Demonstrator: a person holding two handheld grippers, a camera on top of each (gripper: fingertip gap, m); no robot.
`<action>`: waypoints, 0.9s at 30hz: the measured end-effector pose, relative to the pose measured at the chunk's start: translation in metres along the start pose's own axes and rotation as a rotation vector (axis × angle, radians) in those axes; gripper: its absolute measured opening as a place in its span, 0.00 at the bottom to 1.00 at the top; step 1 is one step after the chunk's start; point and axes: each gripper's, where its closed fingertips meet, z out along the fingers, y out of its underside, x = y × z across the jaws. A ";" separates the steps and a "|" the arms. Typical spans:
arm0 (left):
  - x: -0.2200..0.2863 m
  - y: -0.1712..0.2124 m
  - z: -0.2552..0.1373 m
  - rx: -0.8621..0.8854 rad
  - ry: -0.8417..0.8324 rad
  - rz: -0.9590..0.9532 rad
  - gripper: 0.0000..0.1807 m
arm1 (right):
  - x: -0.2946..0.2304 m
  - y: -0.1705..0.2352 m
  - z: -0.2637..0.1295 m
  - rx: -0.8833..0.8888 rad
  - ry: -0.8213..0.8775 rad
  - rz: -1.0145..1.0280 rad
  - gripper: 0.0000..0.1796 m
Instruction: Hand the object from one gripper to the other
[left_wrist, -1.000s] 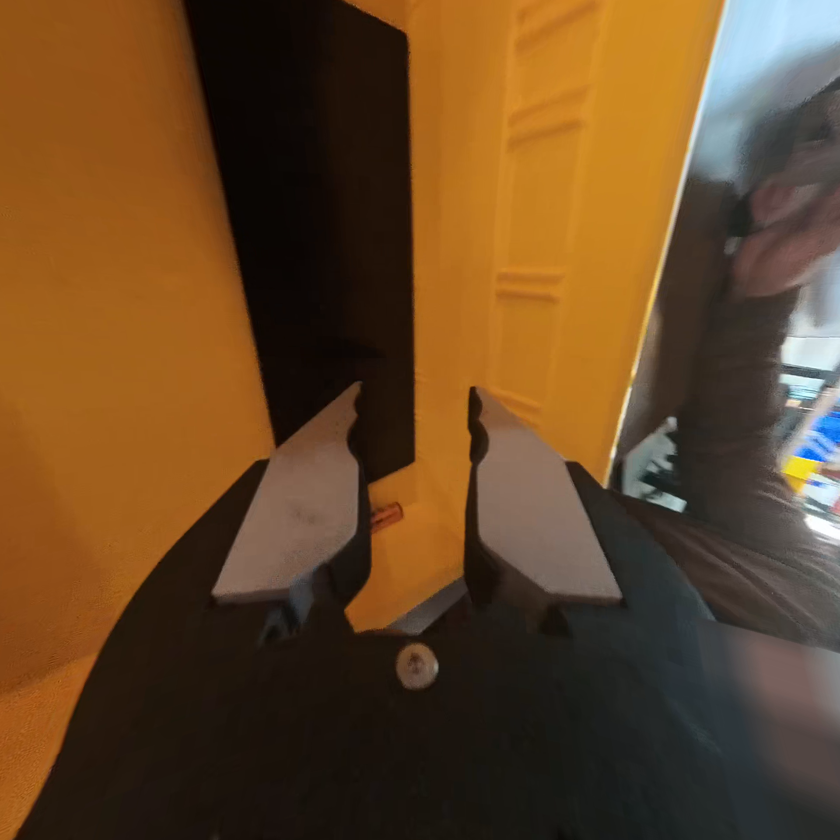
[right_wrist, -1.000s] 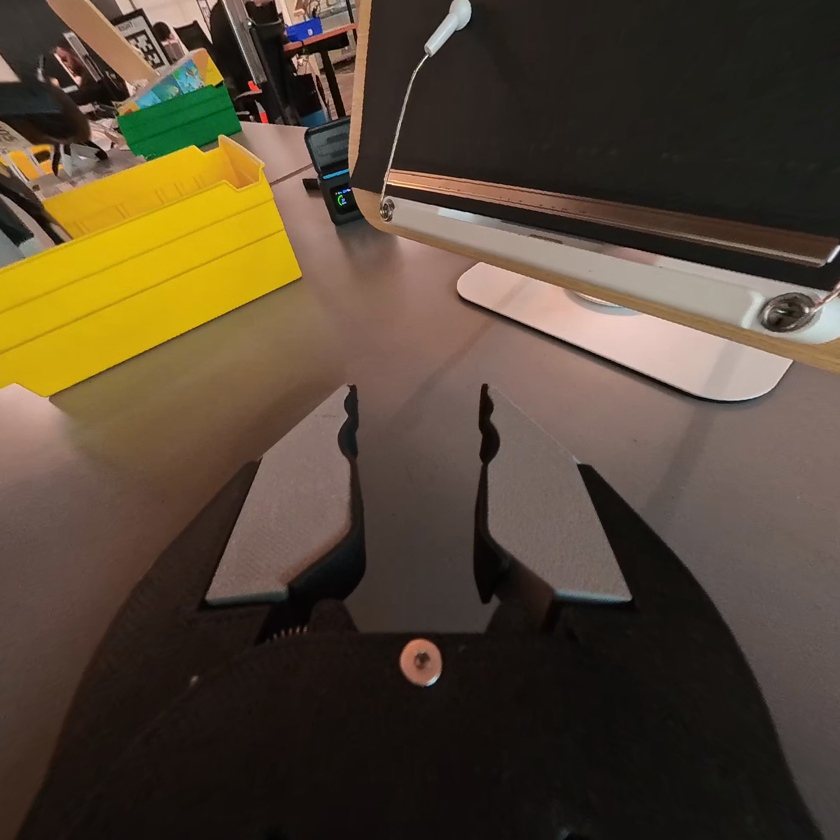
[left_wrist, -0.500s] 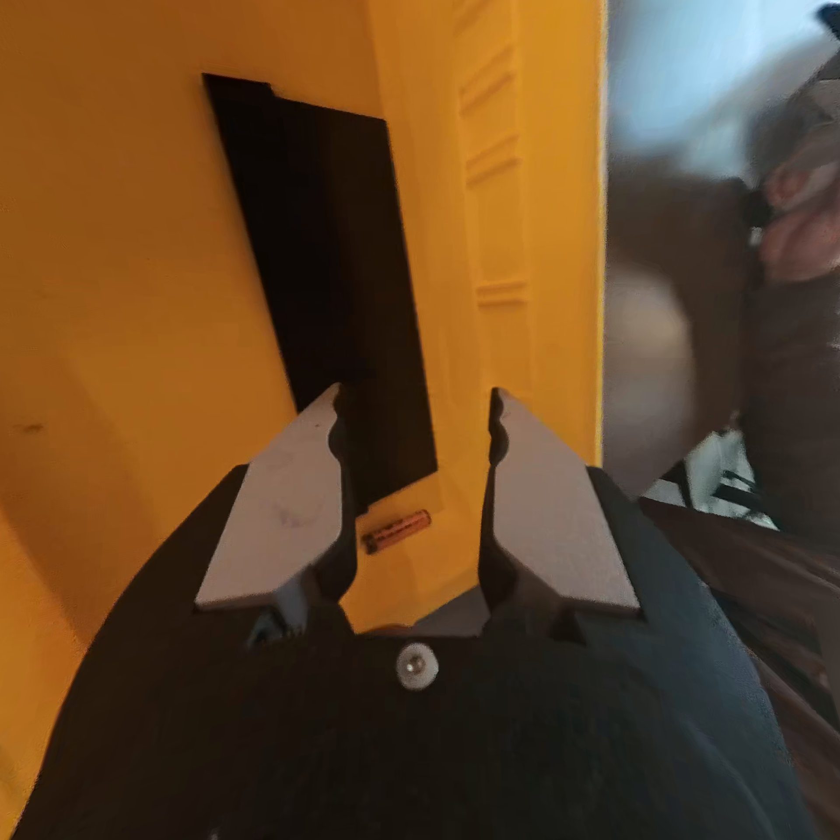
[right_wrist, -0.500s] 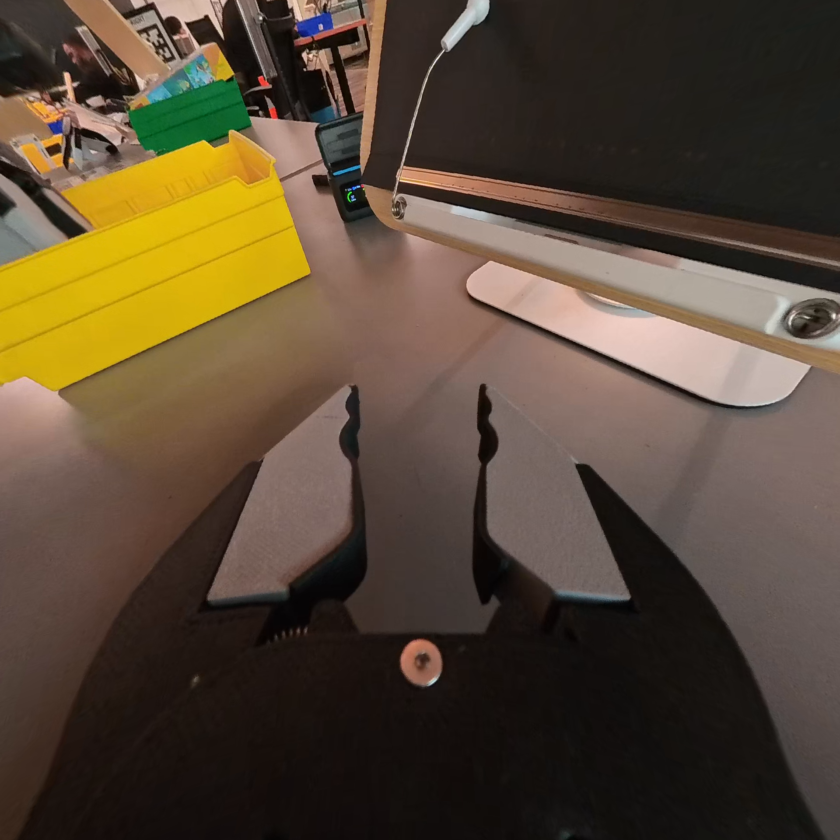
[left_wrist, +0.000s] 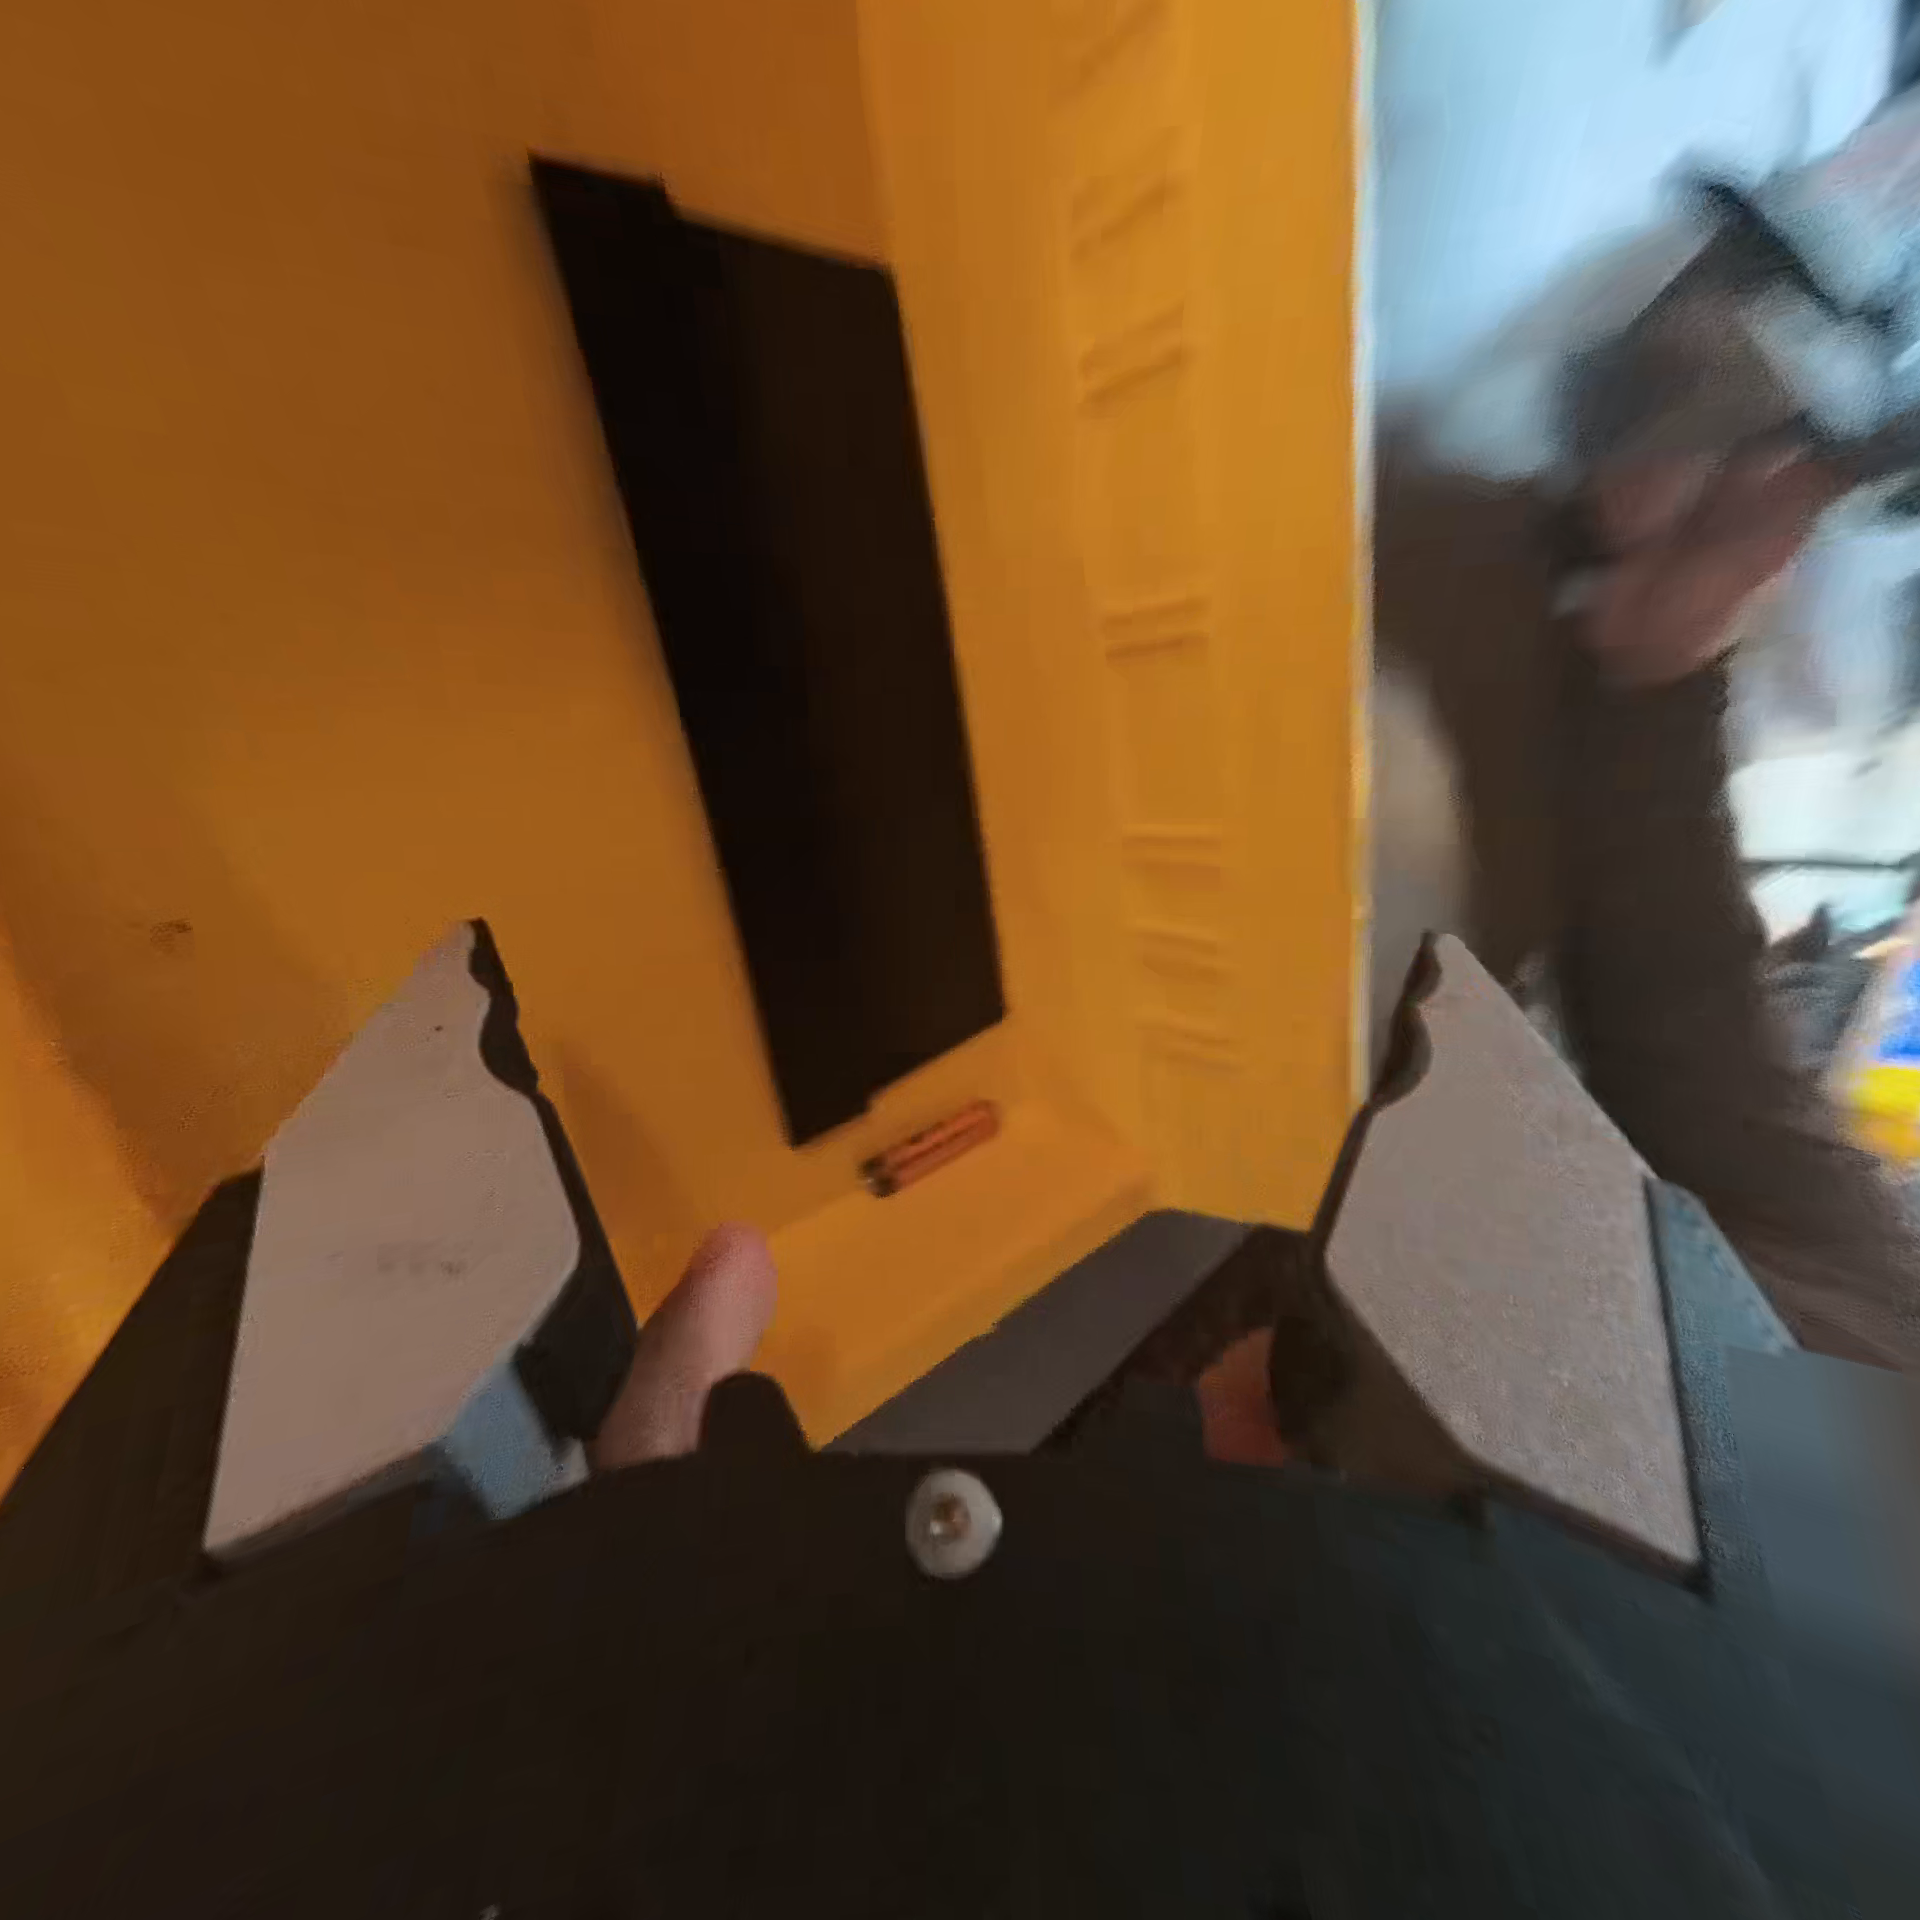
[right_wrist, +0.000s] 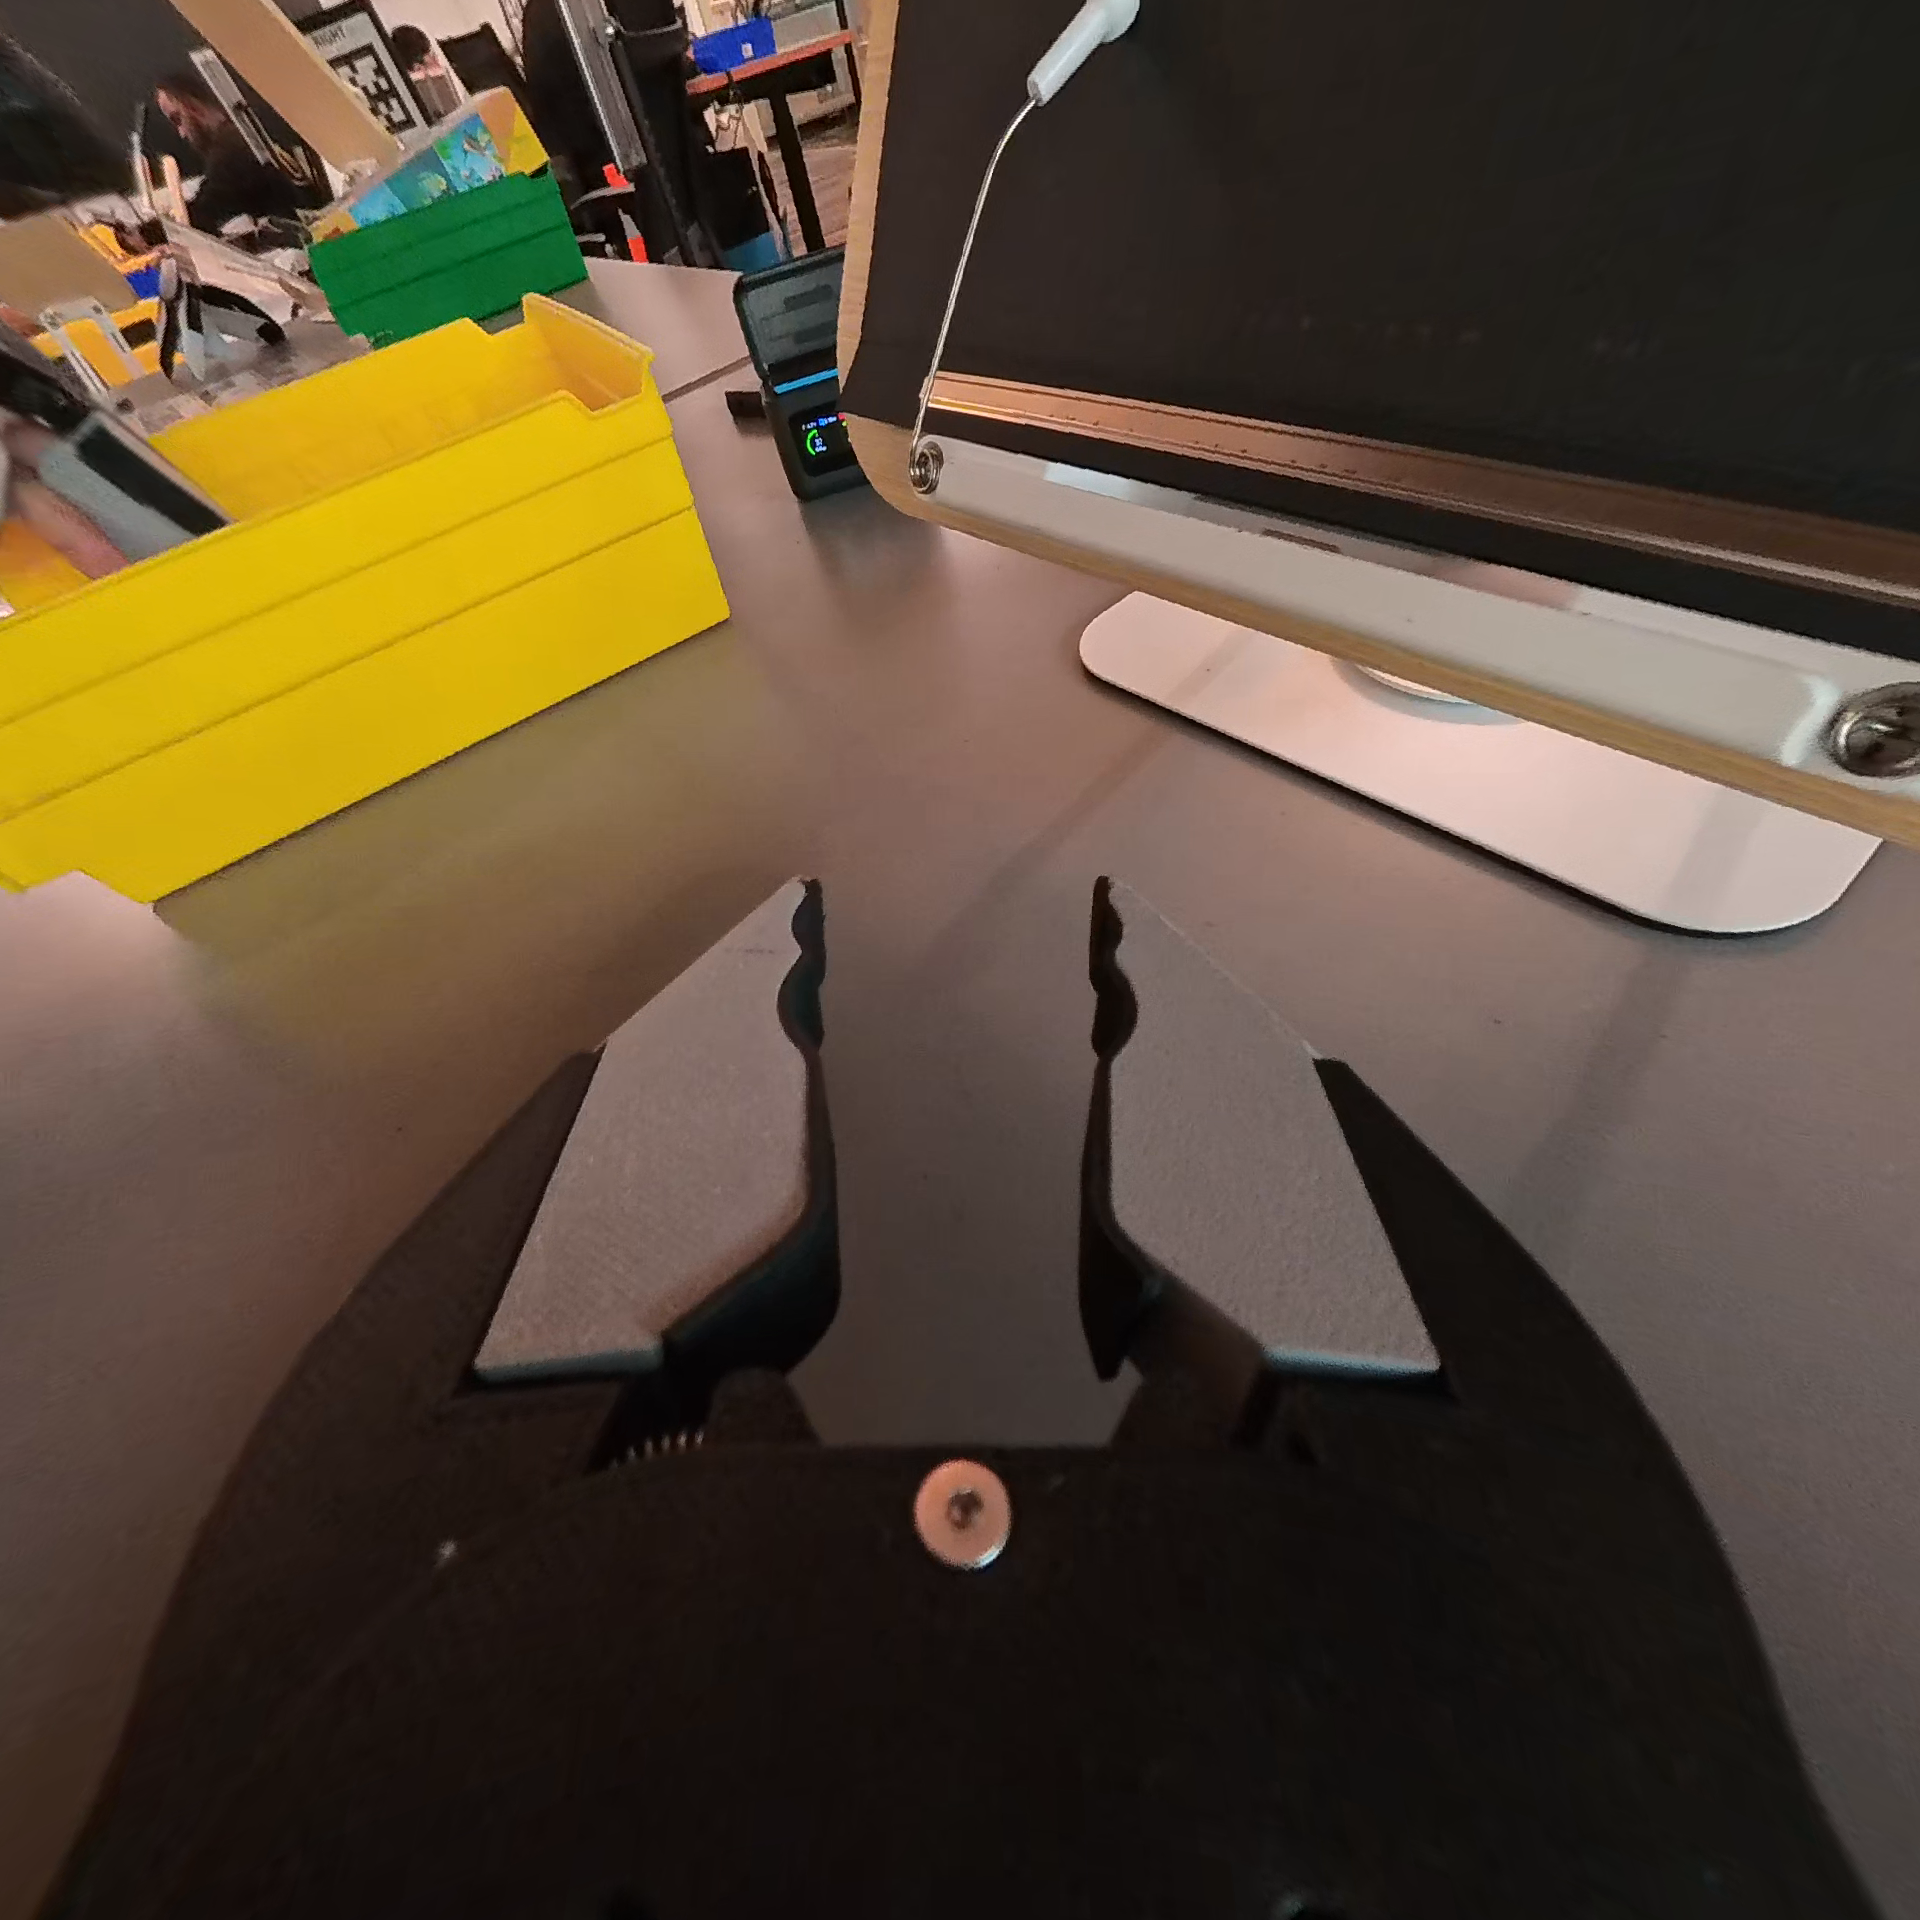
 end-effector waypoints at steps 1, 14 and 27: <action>0.004 -0.008 -0.006 0.052 0.052 -0.051 0.88 | 0.000 0.000 0.000 -0.001 -0.001 0.001 0.27; 0.024 0.000 0.041 -0.044 0.020 -0.056 0.88 | 0.000 -0.001 -0.001 0.007 -0.001 0.004 0.27; 0.011 0.005 0.050 -0.094 -0.137 -0.047 0.88 | -0.007 0.001 0.003 -0.012 -0.017 -0.022 0.27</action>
